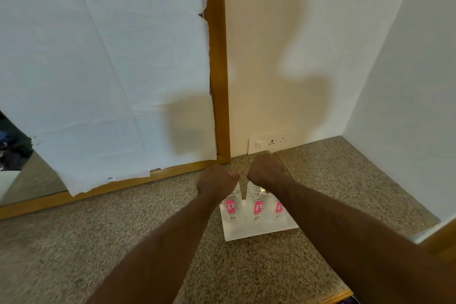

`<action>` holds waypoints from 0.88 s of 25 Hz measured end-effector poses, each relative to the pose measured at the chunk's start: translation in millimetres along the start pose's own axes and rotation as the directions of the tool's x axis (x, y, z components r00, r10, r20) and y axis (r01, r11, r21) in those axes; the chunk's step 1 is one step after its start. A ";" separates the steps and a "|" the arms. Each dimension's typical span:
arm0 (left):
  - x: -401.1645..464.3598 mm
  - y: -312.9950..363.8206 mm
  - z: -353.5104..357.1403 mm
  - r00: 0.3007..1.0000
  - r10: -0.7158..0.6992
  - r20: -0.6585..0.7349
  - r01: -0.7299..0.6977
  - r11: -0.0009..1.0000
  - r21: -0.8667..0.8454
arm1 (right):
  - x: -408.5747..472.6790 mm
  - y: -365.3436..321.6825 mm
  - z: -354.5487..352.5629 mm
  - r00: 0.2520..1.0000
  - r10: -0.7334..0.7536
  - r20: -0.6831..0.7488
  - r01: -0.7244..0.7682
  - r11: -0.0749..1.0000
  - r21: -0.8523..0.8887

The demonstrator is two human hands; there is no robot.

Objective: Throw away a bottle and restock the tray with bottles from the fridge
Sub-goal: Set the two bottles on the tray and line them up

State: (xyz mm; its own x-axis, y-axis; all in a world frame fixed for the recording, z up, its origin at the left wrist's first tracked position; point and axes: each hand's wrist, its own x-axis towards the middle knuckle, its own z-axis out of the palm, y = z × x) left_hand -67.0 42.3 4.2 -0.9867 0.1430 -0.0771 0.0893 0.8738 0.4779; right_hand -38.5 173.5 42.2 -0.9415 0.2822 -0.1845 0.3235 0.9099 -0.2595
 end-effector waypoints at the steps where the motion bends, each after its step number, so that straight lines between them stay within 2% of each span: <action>1: 0.4 0.3 2.8 1.000 -0.002 0.000 0.002 1.000 -0.004 | 2.1 0.7 1.6 1.000 -0.002 0.007 0.002 1.000 -0.003; 11: 9.8 4.2 22.8 1.000 0.006 0.005 -0.006 1.000 0.024 | 16.5 5.0 8.3 1.000 -0.019 0.022 0.018 0.998 0.056; 15: 5.7 7.9 31.3 0.999 0.001 -0.034 -0.001 1.000 -0.009 | 18.8 10.2 0.6 0.996 -0.031 0.083 0.028 0.999 0.045; 22: 5.8 5.5 23.3 0.998 -0.061 0.019 0.062 0.997 -0.052 | 28.0 10.8 -8.1 0.982 0.003 0.191 -0.023 0.995 0.101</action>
State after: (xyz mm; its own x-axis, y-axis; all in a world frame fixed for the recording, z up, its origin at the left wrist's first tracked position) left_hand -69.1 58.7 -14.0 -0.9875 0.0983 -0.1229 0.0208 0.8558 0.5169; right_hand -62.2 193.7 41.9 -0.9051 0.2219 -0.3628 0.3529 0.8679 -0.3496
